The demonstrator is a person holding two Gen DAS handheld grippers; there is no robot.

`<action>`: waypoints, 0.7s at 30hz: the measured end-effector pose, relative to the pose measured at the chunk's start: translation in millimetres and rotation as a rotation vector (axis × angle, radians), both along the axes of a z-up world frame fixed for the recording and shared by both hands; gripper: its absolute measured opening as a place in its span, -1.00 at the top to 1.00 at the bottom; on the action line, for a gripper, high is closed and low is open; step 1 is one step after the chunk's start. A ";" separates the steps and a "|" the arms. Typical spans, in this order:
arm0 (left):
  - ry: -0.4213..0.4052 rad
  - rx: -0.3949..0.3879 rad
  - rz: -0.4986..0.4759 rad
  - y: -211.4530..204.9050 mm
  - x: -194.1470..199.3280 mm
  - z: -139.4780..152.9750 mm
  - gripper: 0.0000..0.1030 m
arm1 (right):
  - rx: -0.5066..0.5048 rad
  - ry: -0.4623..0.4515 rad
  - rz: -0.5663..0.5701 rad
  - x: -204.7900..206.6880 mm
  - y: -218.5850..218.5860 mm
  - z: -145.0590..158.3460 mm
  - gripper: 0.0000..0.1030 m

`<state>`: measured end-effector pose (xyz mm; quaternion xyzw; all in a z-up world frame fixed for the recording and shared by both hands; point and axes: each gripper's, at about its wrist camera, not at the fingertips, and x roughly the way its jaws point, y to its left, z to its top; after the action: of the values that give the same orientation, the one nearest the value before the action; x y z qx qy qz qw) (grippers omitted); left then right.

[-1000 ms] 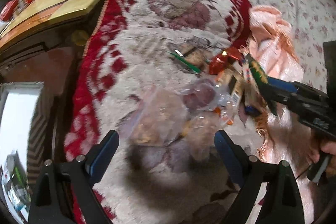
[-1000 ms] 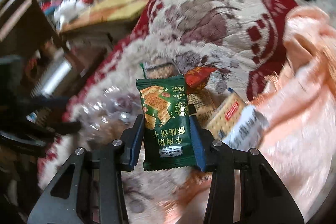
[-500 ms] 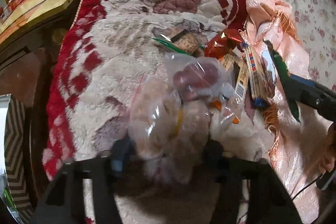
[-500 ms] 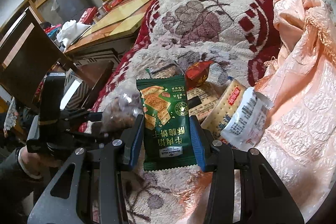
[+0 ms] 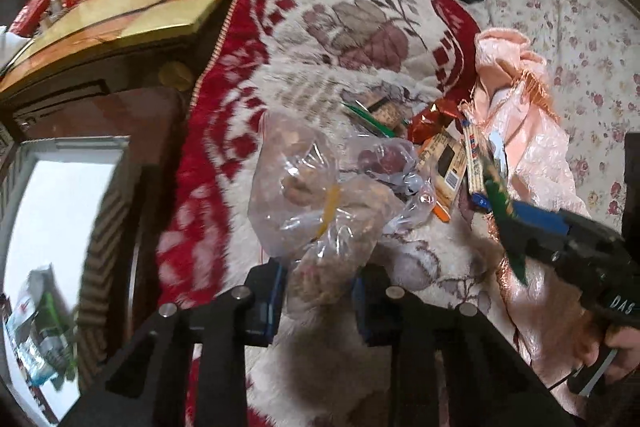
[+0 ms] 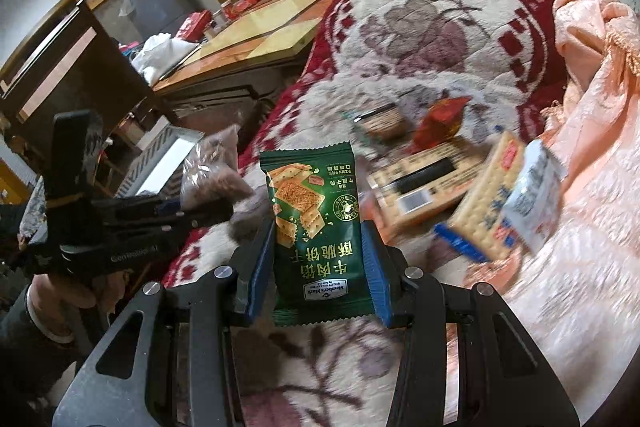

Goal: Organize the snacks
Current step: 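Carry the green packet and clear fruit bag over the white tray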

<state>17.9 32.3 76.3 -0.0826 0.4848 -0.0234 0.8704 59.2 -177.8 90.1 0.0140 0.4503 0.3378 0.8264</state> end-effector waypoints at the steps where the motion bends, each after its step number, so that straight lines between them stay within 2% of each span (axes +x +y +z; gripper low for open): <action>1: -0.004 -0.006 0.006 2.3 -4.7 2.1 0.41 | 0.004 0.006 -0.001 -4.2 1.9 -1.3 0.19; 3: -0.018 -0.014 0.006 5.6 -15.0 6.6 0.41 | 0.021 0.020 0.000 -11.6 4.8 -2.2 0.19; 7: -0.045 0.019 0.028 9.5 -36.8 13.9 0.42 | 0.028 0.017 0.013 -28.1 12.6 1.1 0.19; 10: -0.047 0.020 0.049 14.7 -49.8 17.0 0.42 | 0.020 0.014 0.027 -38.8 21.0 2.1 0.19; 13: -0.060 0.060 0.065 18.5 -62.9 21.0 0.42 | 0.014 0.012 0.039 -46.7 29.9 3.4 0.19; 21: -0.092 0.078 0.121 41.4 -87.6 33.2 0.42 | -0.002 -0.001 0.094 -69.0 61.5 6.8 0.20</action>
<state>-69.7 73.6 109.4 -0.0768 0.4391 0.0444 0.8940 -9.8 -116.3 96.9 -0.0083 0.4506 0.3760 0.8097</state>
